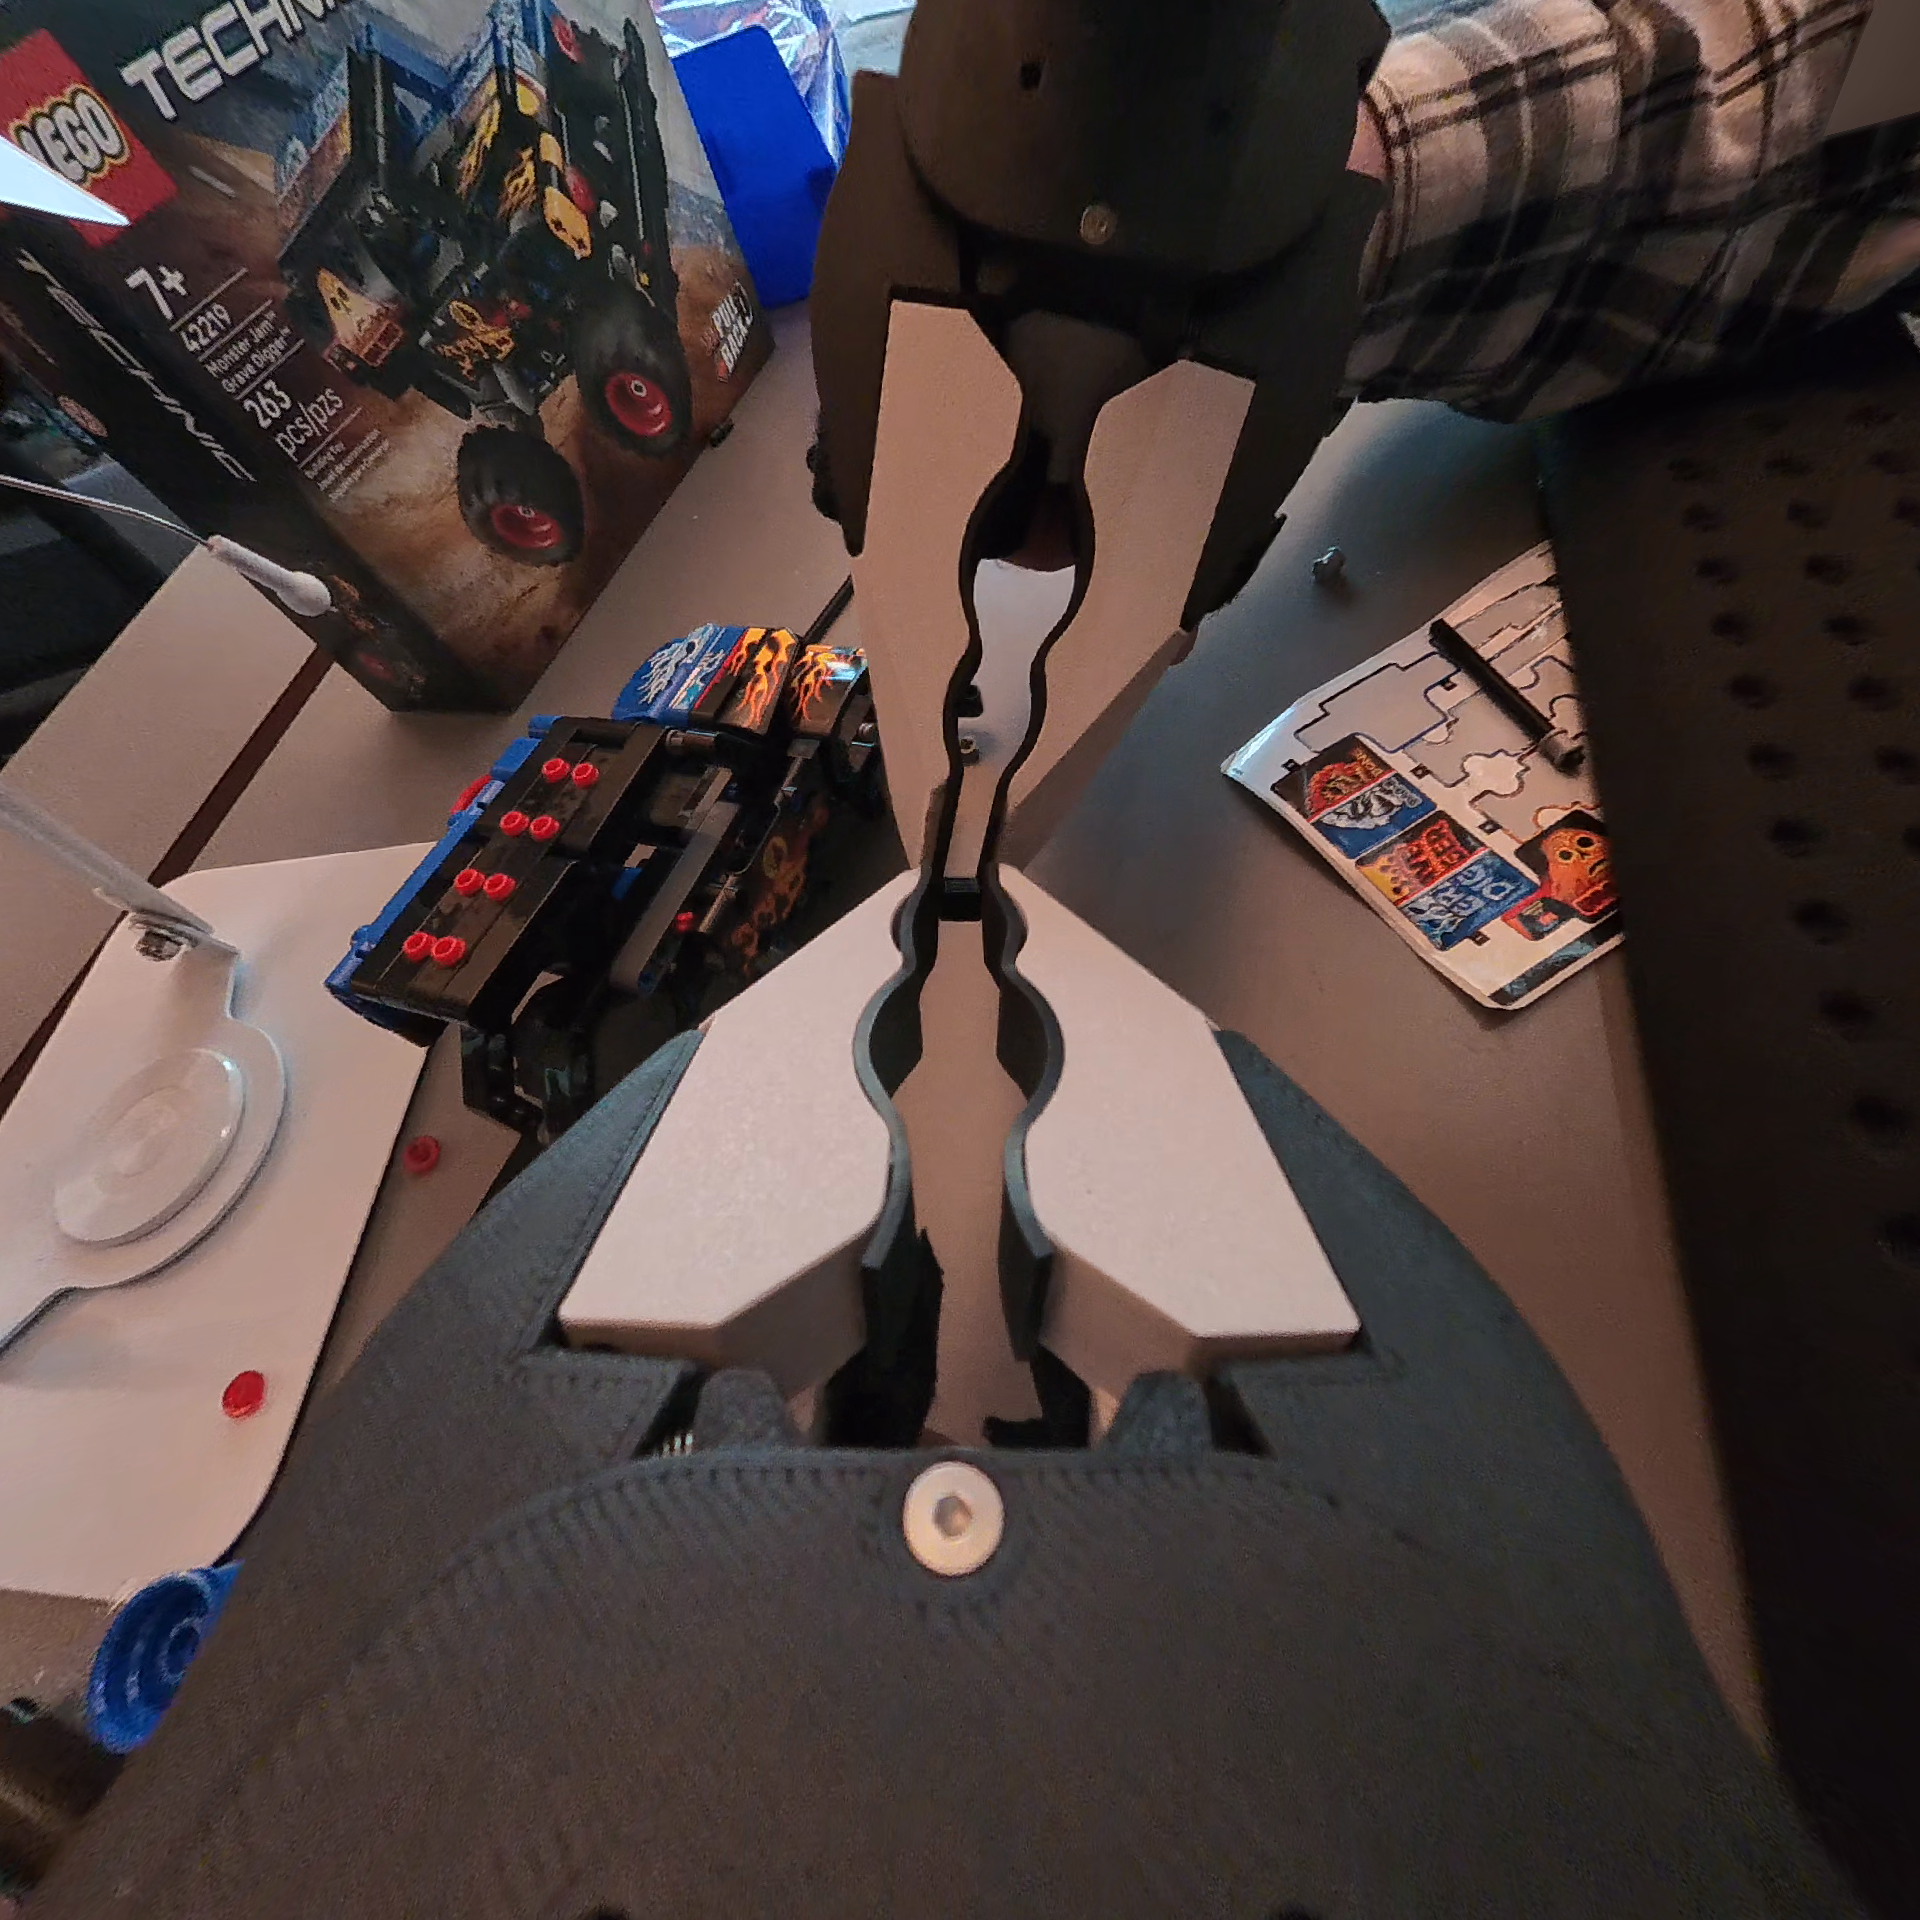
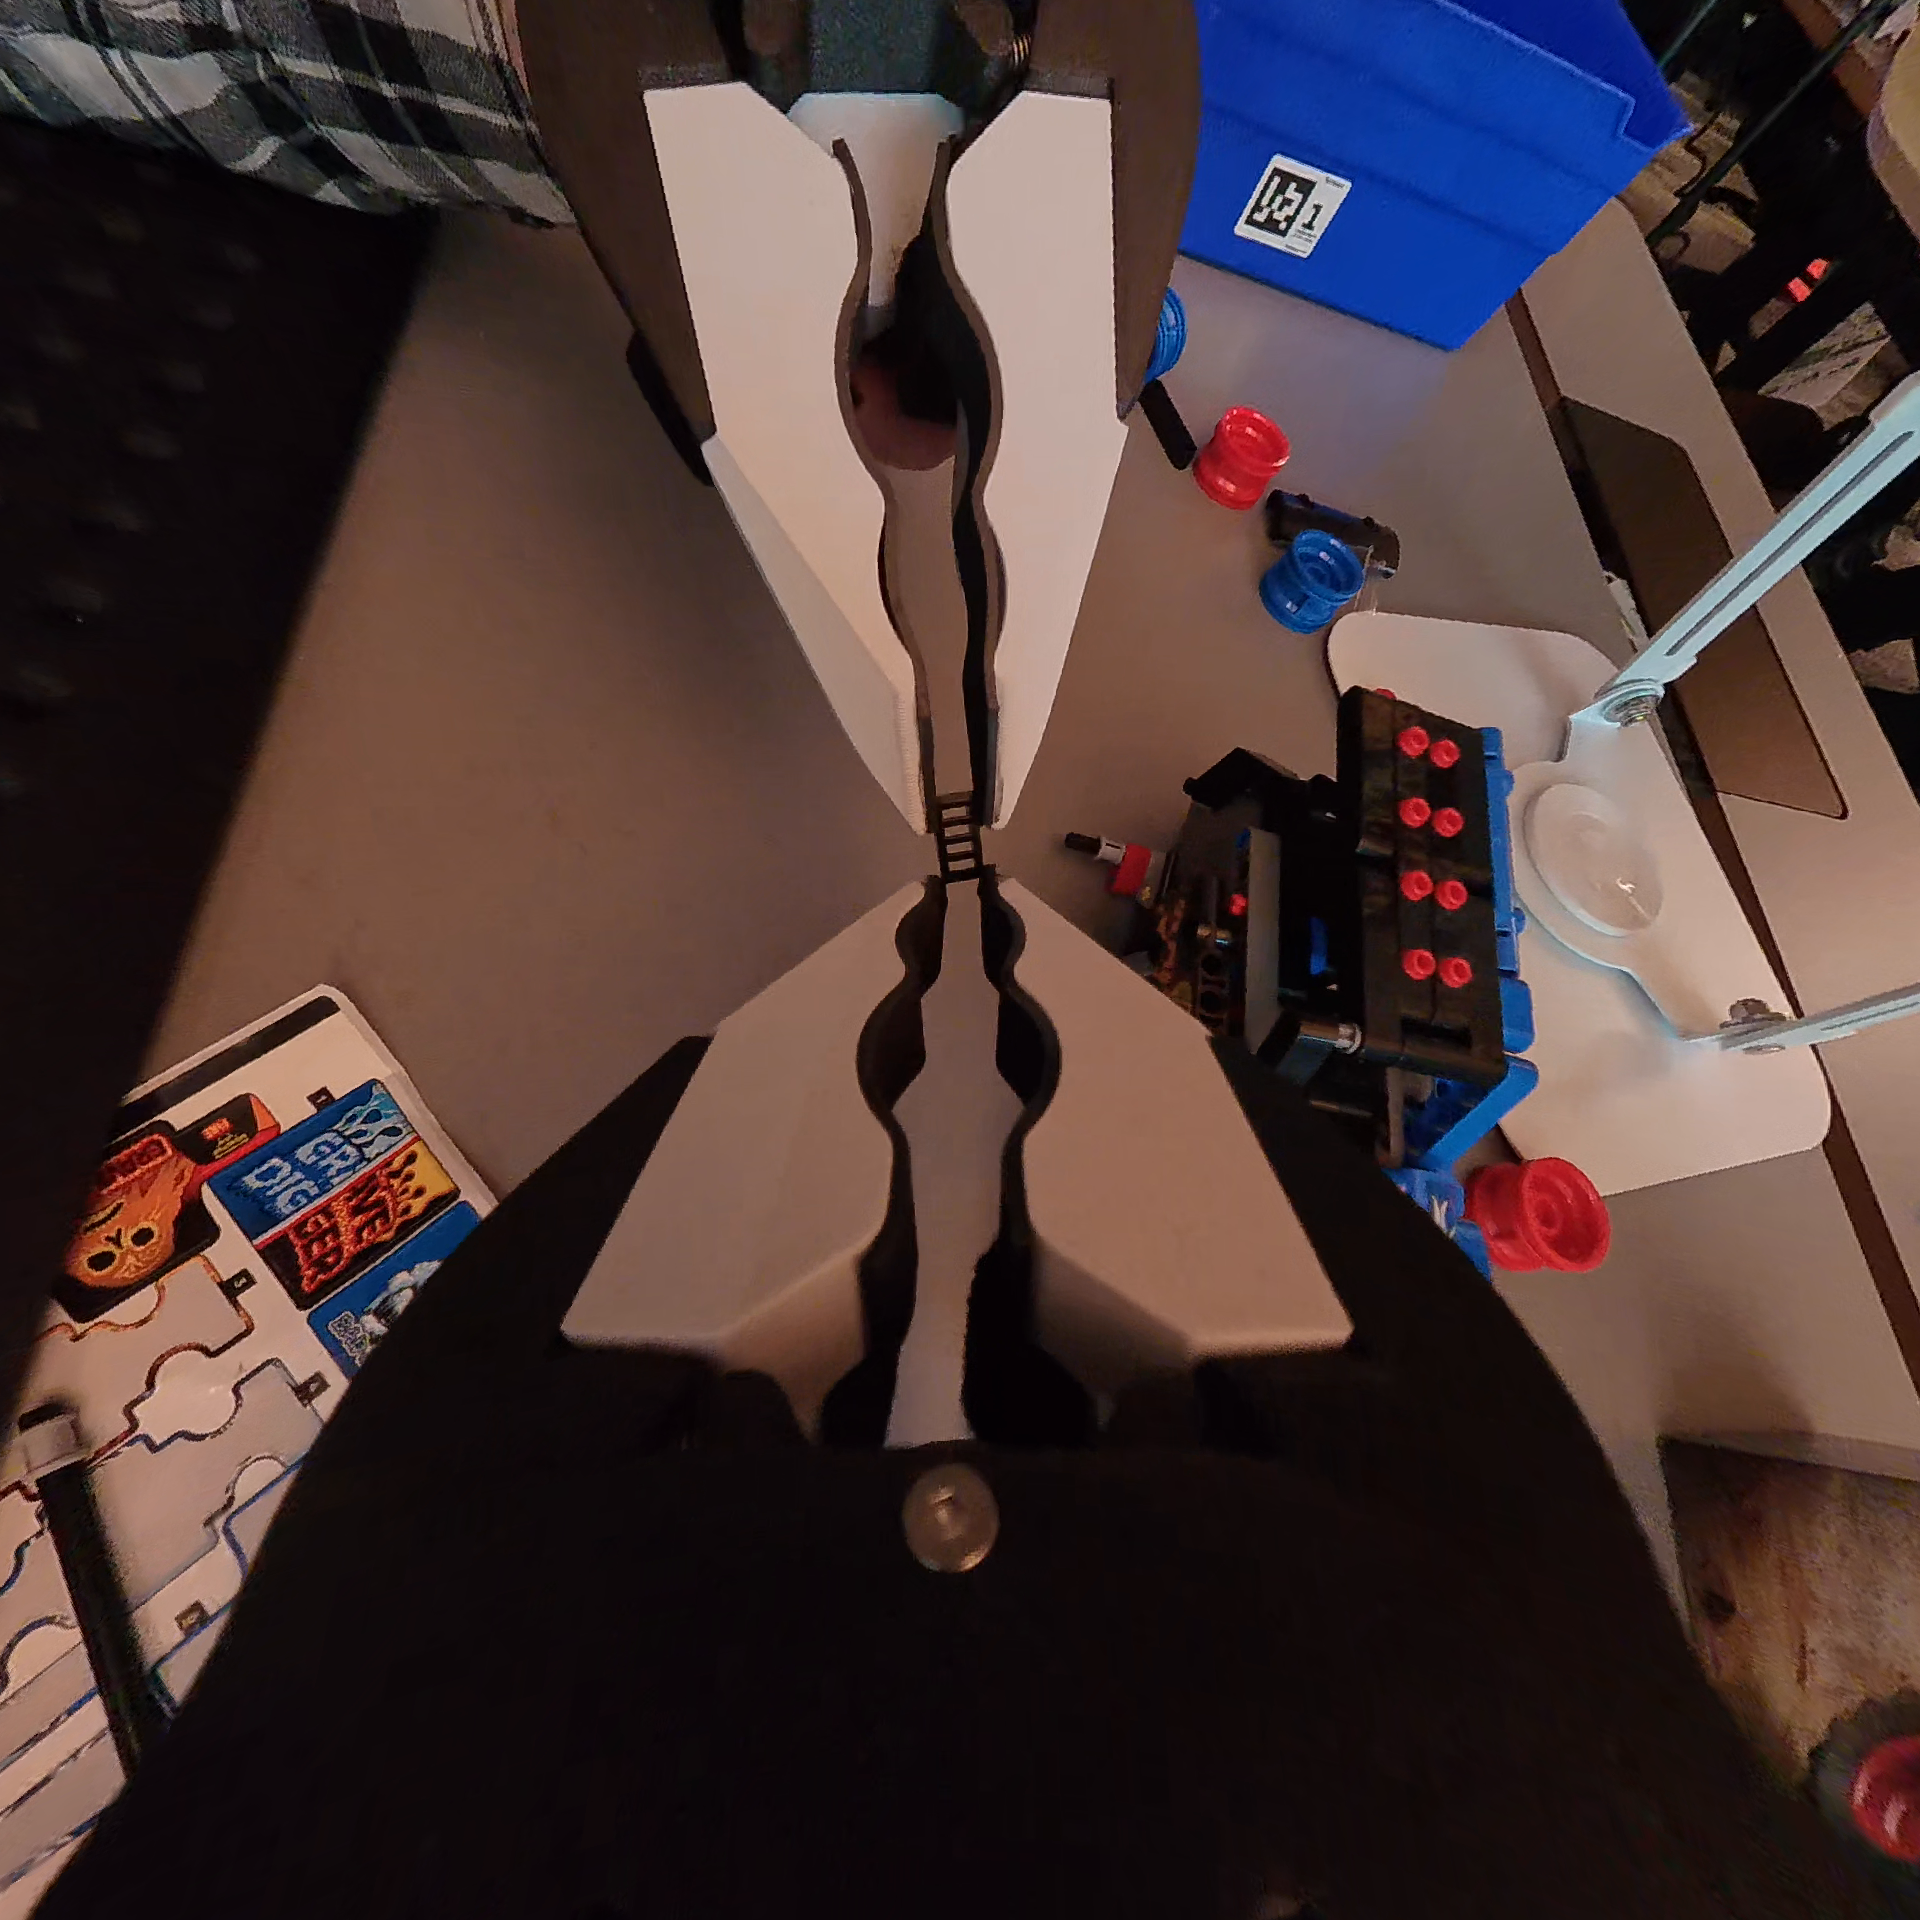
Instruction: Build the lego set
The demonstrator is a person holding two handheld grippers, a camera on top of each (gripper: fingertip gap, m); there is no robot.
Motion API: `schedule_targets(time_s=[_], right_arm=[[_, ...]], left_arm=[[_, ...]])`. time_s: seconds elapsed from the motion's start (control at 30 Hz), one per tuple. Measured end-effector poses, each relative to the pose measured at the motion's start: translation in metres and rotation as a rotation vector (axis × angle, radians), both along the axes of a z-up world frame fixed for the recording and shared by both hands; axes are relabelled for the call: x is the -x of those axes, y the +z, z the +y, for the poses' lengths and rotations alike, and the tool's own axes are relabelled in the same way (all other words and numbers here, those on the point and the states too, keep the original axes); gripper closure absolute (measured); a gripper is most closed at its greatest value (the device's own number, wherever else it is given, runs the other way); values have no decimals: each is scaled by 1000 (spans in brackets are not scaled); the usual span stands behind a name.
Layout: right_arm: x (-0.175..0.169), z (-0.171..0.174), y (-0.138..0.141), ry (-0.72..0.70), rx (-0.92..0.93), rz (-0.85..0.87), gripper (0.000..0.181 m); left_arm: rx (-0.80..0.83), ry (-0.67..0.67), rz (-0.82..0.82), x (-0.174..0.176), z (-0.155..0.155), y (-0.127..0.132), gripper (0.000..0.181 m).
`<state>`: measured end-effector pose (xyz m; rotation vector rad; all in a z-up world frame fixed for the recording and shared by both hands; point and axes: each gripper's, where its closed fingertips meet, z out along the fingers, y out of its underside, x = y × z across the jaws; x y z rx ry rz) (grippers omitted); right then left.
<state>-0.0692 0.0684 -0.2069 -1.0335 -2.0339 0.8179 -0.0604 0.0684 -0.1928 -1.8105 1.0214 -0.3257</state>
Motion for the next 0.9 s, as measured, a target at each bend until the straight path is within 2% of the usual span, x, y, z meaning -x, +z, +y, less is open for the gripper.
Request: schedule_targets(time_s=[0.2, 0.47, 0.7, 0.77, 0.9], right_arm=[[0, -1, 3, -5, 74, 14, 177], [-6, -3, 19, 12, 232, 48, 177], [-12, -8, 31, 52, 673, -16, 170], [-13, -7, 33, 57, 730, -21, 177], [-13, -8, 35, 69, 784, -16, 178]], left_arm=[[-10, -4, -21, 1, -1, 2, 174], [-119, -29, 4, -2, -3, 14, 174], [-352, -19, 289, -6, -3, 20, 174], [-400, -20, 339, -8, -4, 22, 174], [-463, -21, 395, -10, -5, 26, 174]])
